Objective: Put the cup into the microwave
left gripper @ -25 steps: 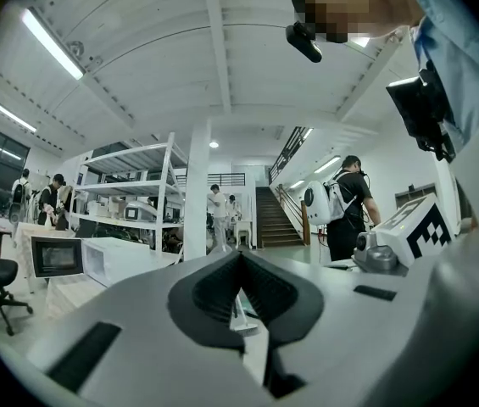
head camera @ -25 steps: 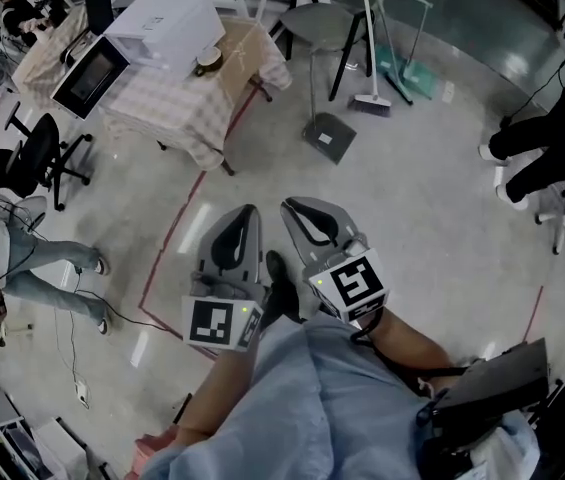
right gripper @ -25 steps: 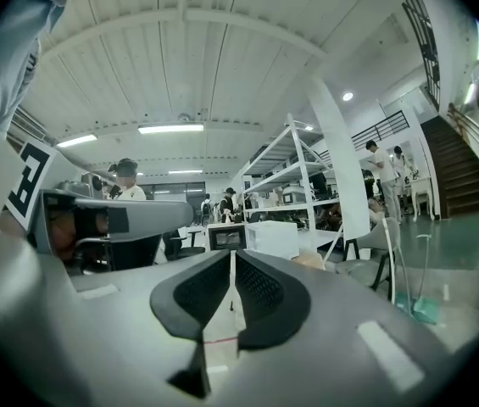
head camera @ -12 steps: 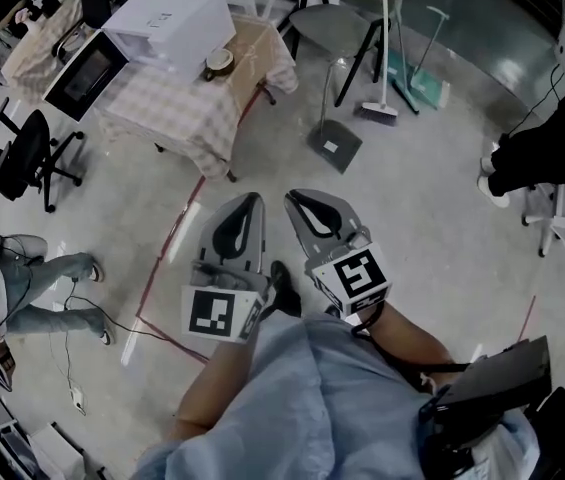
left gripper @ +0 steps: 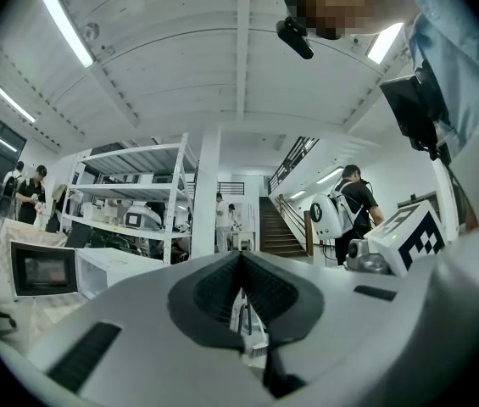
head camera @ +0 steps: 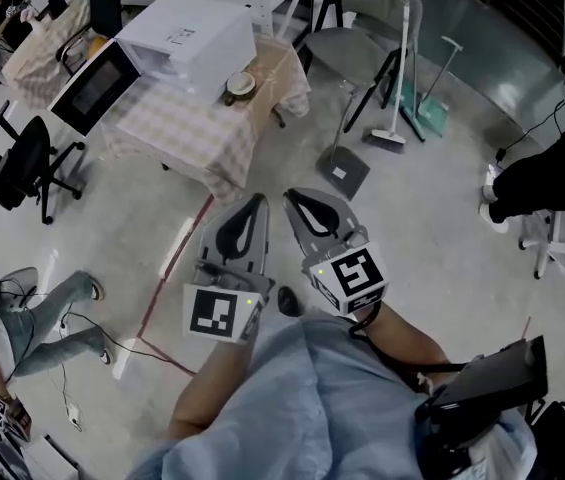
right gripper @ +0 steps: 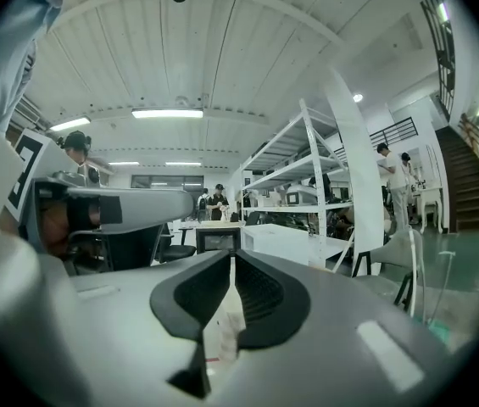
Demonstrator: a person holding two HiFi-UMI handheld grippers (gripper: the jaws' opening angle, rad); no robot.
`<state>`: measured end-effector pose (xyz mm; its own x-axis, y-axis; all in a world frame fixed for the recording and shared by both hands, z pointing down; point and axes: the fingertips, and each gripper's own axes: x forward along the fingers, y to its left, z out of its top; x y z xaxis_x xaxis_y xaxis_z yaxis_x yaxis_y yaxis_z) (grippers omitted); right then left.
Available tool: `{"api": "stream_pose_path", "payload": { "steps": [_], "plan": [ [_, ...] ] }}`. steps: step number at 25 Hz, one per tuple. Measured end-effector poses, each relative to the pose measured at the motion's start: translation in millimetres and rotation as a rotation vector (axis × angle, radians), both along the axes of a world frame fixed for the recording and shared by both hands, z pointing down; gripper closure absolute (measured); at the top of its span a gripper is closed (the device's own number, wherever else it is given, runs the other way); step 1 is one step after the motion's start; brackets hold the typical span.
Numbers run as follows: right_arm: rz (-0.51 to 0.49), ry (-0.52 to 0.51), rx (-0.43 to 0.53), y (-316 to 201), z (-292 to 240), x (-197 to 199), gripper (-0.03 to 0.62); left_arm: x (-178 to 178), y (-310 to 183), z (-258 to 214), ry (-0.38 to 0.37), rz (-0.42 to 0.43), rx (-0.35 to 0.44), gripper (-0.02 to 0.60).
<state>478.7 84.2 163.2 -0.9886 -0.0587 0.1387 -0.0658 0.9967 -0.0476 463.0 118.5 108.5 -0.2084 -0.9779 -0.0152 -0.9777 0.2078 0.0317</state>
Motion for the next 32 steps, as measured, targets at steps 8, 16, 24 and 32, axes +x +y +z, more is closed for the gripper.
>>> {"api": "stream_pose_path", "payload": {
  "steps": [8,16,24,32],
  "plan": [
    [0.013,0.013,0.015,-8.3,-2.2,-33.4,0.576,-38.5,-7.3,2.0,0.024,0.000,0.021,0.577],
    [0.026,0.029,0.001,-23.2,7.3,-48.4,0.576,-58.3,-20.6,13.0,0.050,-0.011,0.006,0.577],
    [0.016,0.030,-0.016,-55.3,20.0,-72.4,0.576,-79.8,-52.6,23.3,0.056,-0.019,-0.018,0.577],
    [0.001,0.049,-0.055,-108.0,31.3,-104.1,0.576,-112.0,-109.1,33.1,0.064,-0.031,-0.037,0.577]
  ]
}}
